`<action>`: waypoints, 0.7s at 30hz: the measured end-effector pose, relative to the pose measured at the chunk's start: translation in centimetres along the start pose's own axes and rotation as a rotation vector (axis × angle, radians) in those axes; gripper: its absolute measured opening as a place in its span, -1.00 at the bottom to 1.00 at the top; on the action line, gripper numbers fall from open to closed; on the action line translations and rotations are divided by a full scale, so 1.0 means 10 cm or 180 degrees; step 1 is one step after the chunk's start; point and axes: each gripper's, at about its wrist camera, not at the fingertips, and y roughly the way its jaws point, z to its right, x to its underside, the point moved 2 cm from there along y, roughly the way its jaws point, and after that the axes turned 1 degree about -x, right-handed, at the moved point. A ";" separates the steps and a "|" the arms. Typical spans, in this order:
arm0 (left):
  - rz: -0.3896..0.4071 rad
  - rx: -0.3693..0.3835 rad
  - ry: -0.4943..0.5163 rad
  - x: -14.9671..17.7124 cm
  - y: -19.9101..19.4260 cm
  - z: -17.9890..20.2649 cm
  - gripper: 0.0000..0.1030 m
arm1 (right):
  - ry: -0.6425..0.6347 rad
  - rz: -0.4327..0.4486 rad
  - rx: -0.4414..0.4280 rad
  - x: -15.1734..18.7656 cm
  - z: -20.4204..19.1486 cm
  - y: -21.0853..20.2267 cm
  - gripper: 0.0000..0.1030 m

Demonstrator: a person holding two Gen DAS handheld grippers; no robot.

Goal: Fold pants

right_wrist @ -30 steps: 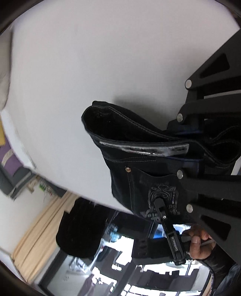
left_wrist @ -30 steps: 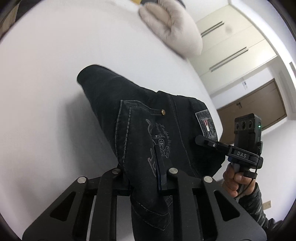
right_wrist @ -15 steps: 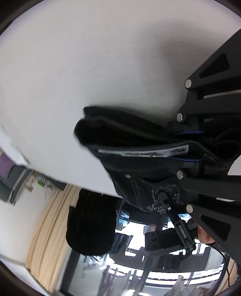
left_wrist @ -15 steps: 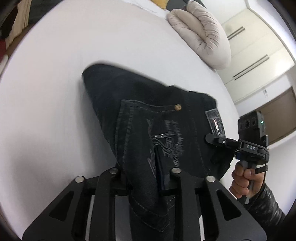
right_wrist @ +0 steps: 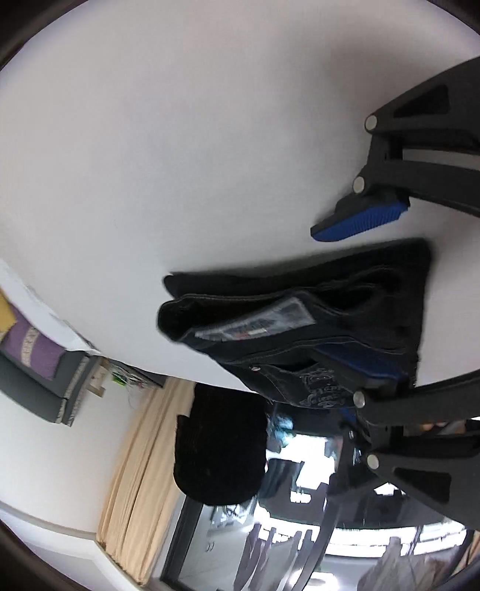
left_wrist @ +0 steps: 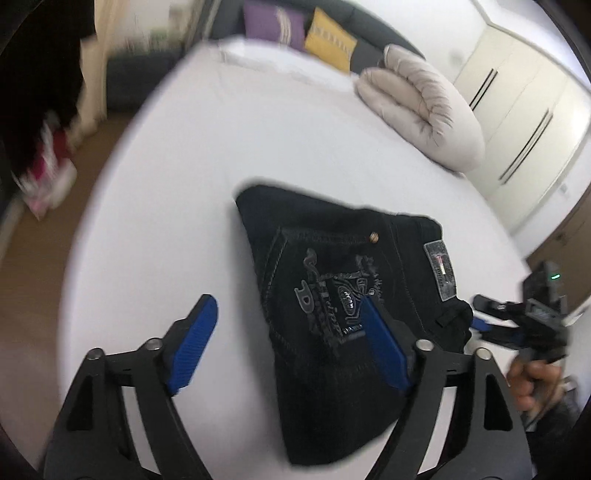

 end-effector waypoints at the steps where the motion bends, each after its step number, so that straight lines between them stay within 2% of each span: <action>1: 0.0167 -0.0093 0.0110 0.00 -0.22 0.11 0.74 | -0.0101 0.0100 0.0082 0.04 -0.11 -0.11 0.21; 3: 0.0494 -0.0323 0.0276 0.02 -0.67 0.31 0.96 | -0.0362 0.0324 0.0248 0.11 -0.34 -0.37 0.28; 5: 0.0762 -0.0543 0.0341 0.09 -1.14 0.53 0.98 | -0.0611 0.0529 0.0391 0.19 -0.61 -0.60 0.36; 8: 0.1031 -0.0874 0.0360 0.17 -1.66 0.65 1.00 | -0.0984 0.0849 0.0562 0.29 -1.04 -0.90 0.54; 11: 0.1114 -0.1100 0.0190 0.30 -2.11 0.65 1.00 | -0.1366 0.1284 0.0691 0.44 -1.44 -1.26 0.80; 14: 0.1147 -0.1175 0.0184 0.39 -2.45 0.68 1.00 | -0.1674 0.1588 0.0794 0.58 -1.80 -1.50 1.00; 17: 0.1141 -0.1161 0.0093 0.46 -2.71 0.70 1.00 | -0.1878 0.1816 0.0908 0.75 -2.08 -1.71 1.00; 21: 0.1037 -0.1140 -0.0069 0.52 -2.98 0.68 1.00 | -0.1901 0.1866 0.0982 0.93 -2.27 -1.85 1.00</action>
